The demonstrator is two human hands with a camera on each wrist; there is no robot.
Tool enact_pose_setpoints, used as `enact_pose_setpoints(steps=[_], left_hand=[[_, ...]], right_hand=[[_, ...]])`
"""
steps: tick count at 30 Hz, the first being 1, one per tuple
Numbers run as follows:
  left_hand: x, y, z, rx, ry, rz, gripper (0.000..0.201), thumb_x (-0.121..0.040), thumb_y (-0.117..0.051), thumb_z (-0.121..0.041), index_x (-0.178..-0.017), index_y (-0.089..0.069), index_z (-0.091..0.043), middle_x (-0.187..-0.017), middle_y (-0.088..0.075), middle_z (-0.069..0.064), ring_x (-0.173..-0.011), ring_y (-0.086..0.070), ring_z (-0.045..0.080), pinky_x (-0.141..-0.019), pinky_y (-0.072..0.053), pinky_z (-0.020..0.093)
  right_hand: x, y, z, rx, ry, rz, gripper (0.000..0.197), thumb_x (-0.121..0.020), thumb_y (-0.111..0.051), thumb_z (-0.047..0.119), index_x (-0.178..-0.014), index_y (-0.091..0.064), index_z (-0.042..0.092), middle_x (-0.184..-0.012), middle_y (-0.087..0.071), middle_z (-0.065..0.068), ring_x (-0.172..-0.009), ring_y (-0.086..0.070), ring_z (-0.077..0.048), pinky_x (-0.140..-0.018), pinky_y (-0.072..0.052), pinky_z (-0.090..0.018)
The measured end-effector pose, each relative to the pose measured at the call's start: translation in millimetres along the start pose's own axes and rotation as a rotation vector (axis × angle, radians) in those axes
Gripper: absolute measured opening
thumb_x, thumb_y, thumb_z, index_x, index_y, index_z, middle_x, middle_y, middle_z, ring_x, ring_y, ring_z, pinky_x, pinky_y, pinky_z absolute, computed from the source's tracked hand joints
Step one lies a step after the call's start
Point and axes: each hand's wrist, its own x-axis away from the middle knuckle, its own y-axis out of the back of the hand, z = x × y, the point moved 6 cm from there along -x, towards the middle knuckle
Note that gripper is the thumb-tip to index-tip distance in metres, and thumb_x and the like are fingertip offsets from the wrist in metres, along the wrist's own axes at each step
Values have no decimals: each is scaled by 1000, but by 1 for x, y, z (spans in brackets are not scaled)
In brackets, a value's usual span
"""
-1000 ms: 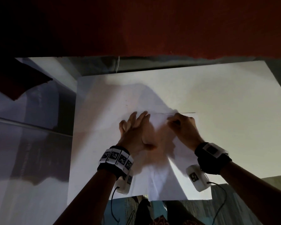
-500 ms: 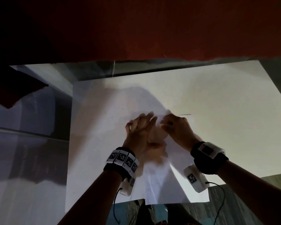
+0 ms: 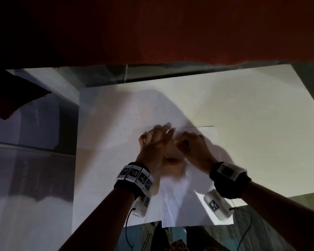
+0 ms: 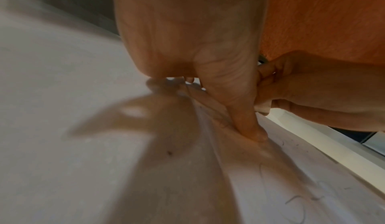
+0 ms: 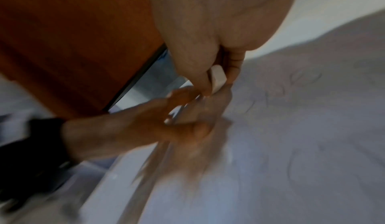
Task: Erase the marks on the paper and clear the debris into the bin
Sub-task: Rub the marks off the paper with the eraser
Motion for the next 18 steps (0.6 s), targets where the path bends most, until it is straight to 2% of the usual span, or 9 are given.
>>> enact_pose_setpoints(steps=[2, 4, 6, 8, 10, 11, 14, 18], left_hand=[[-1, -1, 0, 16, 2, 18, 114, -73, -73, -74, -163, -11, -41, -168, 10, -23, -153, 8, 12, -107, 5, 24], [-2, -2, 1, 15, 9, 35, 116, -72, -74, -74, -163, -9, -40, -167, 11, -24, -152, 10, 8, -110, 4, 27], [-2, -2, 1, -7, 12, 25, 117, -71, -72, -77, -163, -10, -41, -167, 10, -25, -152, 8, 10, -110, 1, 31], [-2, -3, 3, -9, 14, 19, 116, -71, -71, -78, -162, -11, -41, -168, 9, -24, -154, 7, 13, -108, 0, 30], [-2, -3, 2, -9, 11, 20, 115, -71, -70, -78, -163, -11, -41, -168, 10, -23, -155, 6, 14, -108, 1, 29], [-3, -2, 1, -14, 13, 24, 116, -72, -71, -78, -163, -10, -41, -168, 10, -23, -154, 7, 14, -108, 2, 29], [-2, -1, 0, -13, 17, 41, 116, -72, -72, -76, -163, -9, -41, -167, 10, -24, -152, 10, 13, -111, 2, 30], [-1, -1, 0, 11, 16, 27, 115, -72, -70, -78, -163, -11, -41, -168, 10, -25, -153, 9, 12, -118, -4, 39]], right_hand=[[8, -6, 6, -11, 71, 84, 9, -83, -71, 8, -75, -68, 11, -67, -59, 10, -60, -51, -8, -59, -33, -17], [-7, 11, -11, 18, 19, -13, 8, -82, -71, 7, -76, -69, 12, -67, -65, 1, -60, -57, -14, -58, -32, -19], [-10, 23, -19, 14, -45, -117, 12, -81, -71, 6, -73, -66, 14, -64, -64, 0, -56, -51, -10, -57, -28, -17], [0, 9, -3, 8, 17, -19, 13, -80, -71, 7, -74, -67, 17, -63, -60, 7, -58, -46, -3, -57, -27, -13], [11, -4, 4, 4, 87, 92, 9, -81, -71, 8, -76, -69, 15, -64, -62, 5, -58, -49, -4, -58, -31, -17], [7, 0, -2, 24, 63, 80, 7, -81, -72, 8, -77, -70, 14, -65, -65, 2, -57, -53, -10, -59, -32, -19], [-3, 19, -19, 61, -50, -116, 9, -80, -73, 9, -76, -69, 16, -66, -68, -2, -60, -57, -17, -59, -27, -18], [14, -4, 0, 29, 20, 41, 8, -82, -70, 9, -77, -70, 15, -64, -60, 8, -57, -52, -11, -63, -43, -31]])
